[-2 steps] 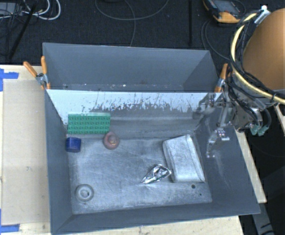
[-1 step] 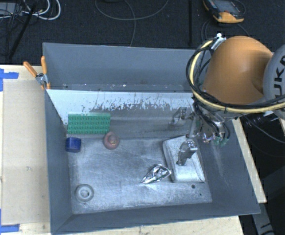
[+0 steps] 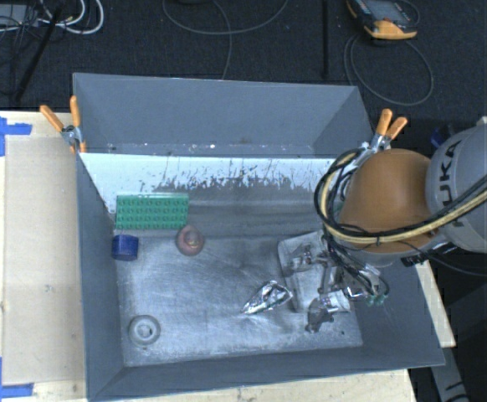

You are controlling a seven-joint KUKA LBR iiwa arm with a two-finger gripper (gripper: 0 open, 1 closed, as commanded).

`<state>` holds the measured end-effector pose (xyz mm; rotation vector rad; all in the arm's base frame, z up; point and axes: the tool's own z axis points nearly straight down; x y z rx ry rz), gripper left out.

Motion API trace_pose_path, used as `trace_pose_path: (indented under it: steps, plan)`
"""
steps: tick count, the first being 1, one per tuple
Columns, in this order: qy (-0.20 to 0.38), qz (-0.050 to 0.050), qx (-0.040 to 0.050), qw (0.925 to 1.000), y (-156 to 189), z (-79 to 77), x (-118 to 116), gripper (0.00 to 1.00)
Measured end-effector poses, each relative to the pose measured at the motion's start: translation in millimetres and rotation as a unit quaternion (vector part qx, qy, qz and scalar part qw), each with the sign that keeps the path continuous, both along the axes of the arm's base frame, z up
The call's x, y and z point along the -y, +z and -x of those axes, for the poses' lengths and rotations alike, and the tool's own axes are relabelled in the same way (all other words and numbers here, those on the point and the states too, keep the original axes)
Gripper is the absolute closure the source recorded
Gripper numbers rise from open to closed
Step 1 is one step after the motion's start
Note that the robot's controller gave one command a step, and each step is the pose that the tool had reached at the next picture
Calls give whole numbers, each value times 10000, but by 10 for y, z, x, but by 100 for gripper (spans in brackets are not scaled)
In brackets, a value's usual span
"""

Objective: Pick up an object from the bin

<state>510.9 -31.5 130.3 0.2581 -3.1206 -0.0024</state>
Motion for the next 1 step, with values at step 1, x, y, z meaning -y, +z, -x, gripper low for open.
trace_pose_path:
  steps: [1]
  plan:
    - [798,-3,65,9968,-590,-236,-166,0]
